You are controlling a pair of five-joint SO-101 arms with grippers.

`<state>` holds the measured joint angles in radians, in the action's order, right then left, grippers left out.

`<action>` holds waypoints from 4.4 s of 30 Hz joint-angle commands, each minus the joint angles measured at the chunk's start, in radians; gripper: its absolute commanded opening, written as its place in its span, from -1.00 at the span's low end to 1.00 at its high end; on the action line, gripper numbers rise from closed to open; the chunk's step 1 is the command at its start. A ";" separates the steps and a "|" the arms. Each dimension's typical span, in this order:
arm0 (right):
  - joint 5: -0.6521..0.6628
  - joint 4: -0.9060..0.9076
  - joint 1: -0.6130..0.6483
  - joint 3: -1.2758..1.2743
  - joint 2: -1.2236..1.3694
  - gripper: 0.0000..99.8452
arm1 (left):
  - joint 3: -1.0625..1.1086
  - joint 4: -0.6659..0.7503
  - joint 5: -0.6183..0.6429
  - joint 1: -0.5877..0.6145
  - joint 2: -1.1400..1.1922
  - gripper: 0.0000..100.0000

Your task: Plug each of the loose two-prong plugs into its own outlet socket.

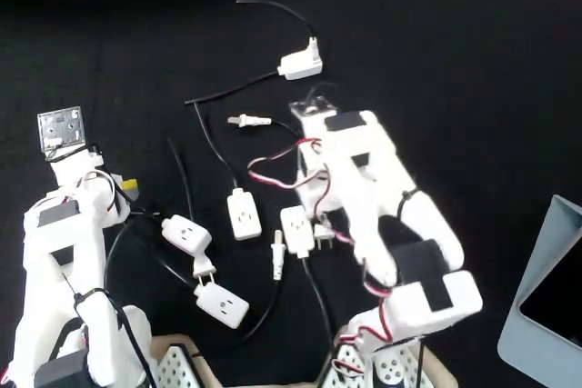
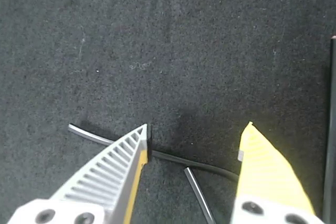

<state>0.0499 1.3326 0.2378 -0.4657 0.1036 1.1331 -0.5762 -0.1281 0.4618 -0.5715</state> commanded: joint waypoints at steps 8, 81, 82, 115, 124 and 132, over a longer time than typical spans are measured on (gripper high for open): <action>-0.068 -0.021 0.037 0.018 0.082 -0.70 | -0.012 0.020 0.002 0.002 -0.011 -0.44; 0.081 0.114 0.041 0.104 -0.621 -0.98 | -0.085 0.014 0.008 -0.130 -0.021 -0.44; 0.080 0.071 0.071 0.077 -0.641 -0.98 | -0.096 0.012 0.008 -0.137 -0.021 -0.44; -0.046 -0.654 0.450 -0.463 -0.796 -0.98 | -0.225 0.011 0.117 -0.444 -0.023 -0.44; -0.046 -0.644 0.457 -0.466 -0.796 -0.98 | -0.219 -0.110 0.120 -0.533 -0.230 -0.44; -0.046 -0.643 0.454 -0.467 -0.796 -0.98 | -0.084 -0.196 0.114 -0.644 -0.578 -0.44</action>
<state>0.0115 0.6820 0.6920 -0.9398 -0.6544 1.0288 -0.7649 -0.0176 -0.1381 -1.0457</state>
